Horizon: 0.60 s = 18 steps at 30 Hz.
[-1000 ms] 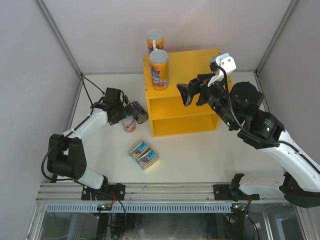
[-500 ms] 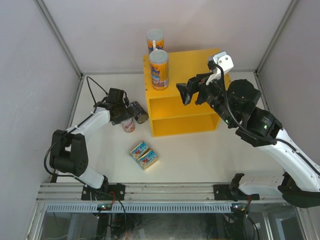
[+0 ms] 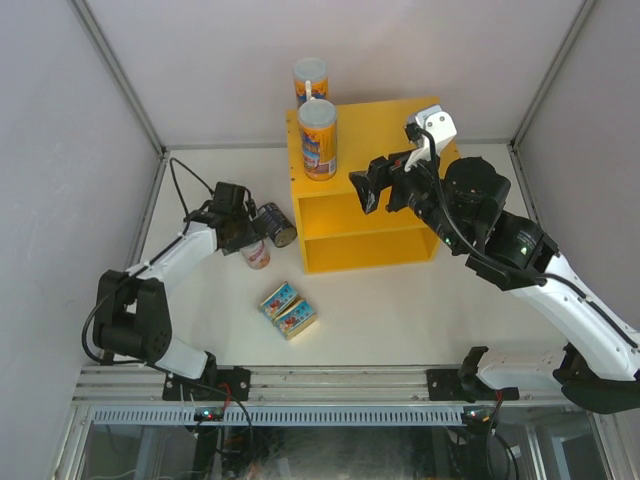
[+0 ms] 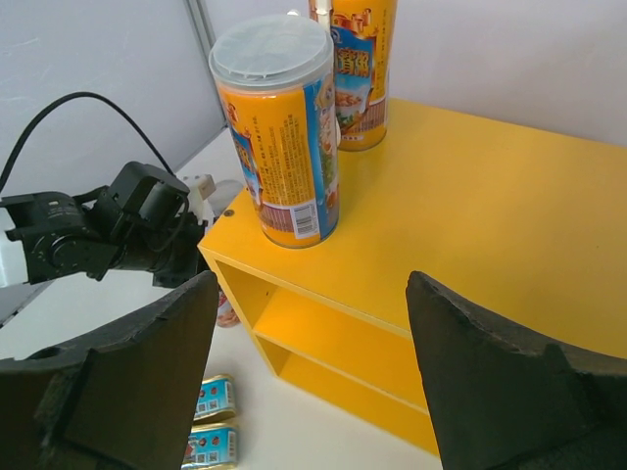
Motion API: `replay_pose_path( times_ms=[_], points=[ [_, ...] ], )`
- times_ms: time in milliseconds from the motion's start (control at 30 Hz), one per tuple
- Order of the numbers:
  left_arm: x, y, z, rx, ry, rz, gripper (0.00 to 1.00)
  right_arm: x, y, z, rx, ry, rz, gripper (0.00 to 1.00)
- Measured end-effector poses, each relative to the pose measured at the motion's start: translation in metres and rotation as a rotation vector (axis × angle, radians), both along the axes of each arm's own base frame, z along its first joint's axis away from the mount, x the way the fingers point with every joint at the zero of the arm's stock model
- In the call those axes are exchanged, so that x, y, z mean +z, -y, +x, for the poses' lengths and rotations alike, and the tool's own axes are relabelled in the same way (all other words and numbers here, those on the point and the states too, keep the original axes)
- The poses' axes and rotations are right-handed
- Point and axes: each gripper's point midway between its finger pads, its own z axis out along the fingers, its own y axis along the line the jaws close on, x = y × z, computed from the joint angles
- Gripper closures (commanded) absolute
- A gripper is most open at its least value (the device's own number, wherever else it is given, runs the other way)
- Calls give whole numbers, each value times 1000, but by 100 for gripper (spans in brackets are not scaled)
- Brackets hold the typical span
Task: Place and organize the canned foods onto the counter
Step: Pick up the canned food from the center of the board.
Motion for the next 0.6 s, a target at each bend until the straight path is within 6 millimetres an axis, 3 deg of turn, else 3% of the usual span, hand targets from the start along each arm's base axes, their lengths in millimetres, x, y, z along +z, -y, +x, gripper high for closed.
replay_pose_path(
  times_ms=[267,600],
  points=[
    [8,-3,-26,-11,-21,7,100,-1,1,0,-7,-17,15,24],
    [42,-3,-43,-32,52,-2,100,1,0,-4,-13,-26,41,25]
  ],
)
